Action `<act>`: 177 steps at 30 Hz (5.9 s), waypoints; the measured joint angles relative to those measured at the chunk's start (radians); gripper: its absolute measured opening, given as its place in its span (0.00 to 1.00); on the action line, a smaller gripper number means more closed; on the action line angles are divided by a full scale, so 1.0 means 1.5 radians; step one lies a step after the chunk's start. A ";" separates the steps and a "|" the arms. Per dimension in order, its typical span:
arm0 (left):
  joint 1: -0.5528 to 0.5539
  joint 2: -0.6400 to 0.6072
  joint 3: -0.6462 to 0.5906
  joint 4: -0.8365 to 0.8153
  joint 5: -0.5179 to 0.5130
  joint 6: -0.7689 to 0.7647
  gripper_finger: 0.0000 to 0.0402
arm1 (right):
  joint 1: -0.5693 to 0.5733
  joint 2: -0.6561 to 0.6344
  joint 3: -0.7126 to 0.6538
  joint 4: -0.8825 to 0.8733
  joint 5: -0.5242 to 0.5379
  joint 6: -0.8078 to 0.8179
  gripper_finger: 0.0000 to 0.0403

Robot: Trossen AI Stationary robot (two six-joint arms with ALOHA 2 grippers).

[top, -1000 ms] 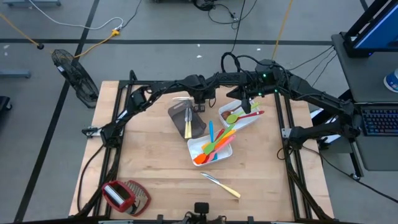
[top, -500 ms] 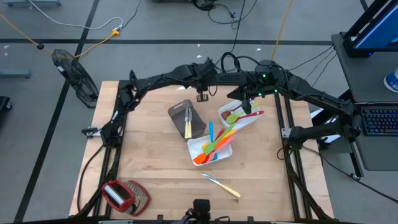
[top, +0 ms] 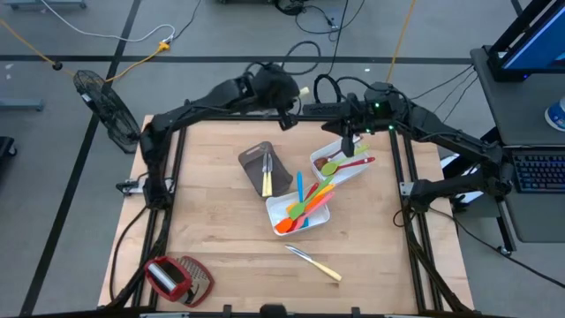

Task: Pick & Place Kitchen Items
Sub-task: Put the white table knife into the black bin

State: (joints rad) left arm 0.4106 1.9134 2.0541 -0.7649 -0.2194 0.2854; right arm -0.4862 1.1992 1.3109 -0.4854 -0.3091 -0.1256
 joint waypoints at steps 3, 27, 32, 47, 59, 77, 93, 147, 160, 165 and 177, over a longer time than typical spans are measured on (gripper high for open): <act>-0.033 -0.023 0.000 -0.014 -0.013 -0.022 0.13 | 0.000 0.000 0.000 0.037 -0.003 -0.026 0.05; -0.293 -0.040 -0.001 -0.188 -0.221 -0.077 0.13 | 0.029 0.000 0.000 0.016 0.015 -0.112 0.54; -0.297 -0.040 -0.001 -0.226 -0.125 -0.102 0.13 | 0.028 -0.001 0.000 -0.020 0.016 -0.108 0.54; -0.288 0.010 -0.068 -0.240 -0.044 0.152 0.13 | 0.027 -0.002 0.000 -0.176 0.068 -0.082 0.54; -0.230 0.011 -0.142 -0.160 0.098 0.247 0.13 | 0.027 -0.002 0.000 -0.189 0.102 -0.011 0.54; -0.153 0.010 -0.196 -0.108 0.279 0.268 0.13 | 0.027 -0.002 0.000 -0.189 0.103 0.041 0.54; -0.123 0.001 -0.285 -0.064 0.285 0.288 0.13 | 0.027 -0.002 0.000 -0.189 0.104 0.075 0.54; -0.142 -0.178 -0.363 -0.058 0.233 -0.137 0.62 | 0.065 -0.001 0.000 -0.208 0.029 0.053 0.56; -0.218 -0.238 -0.364 -0.111 0.232 -0.375 0.62 | 0.313 -0.002 0.000 -0.278 0.036 0.081 0.56; -0.273 -0.241 -0.364 -0.104 0.187 -0.417 0.62 | 0.433 -0.002 0.000 -0.278 0.102 0.136 0.56; -0.388 -0.246 -0.364 -0.058 0.138 -0.475 0.62 | 0.637 0.020 0.000 -0.230 0.206 0.250 0.56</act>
State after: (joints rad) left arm -0.1718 1.5440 1.5085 -0.8513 -0.0131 -0.4274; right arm 0.4697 1.2292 1.3109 -0.8304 -0.0002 0.2497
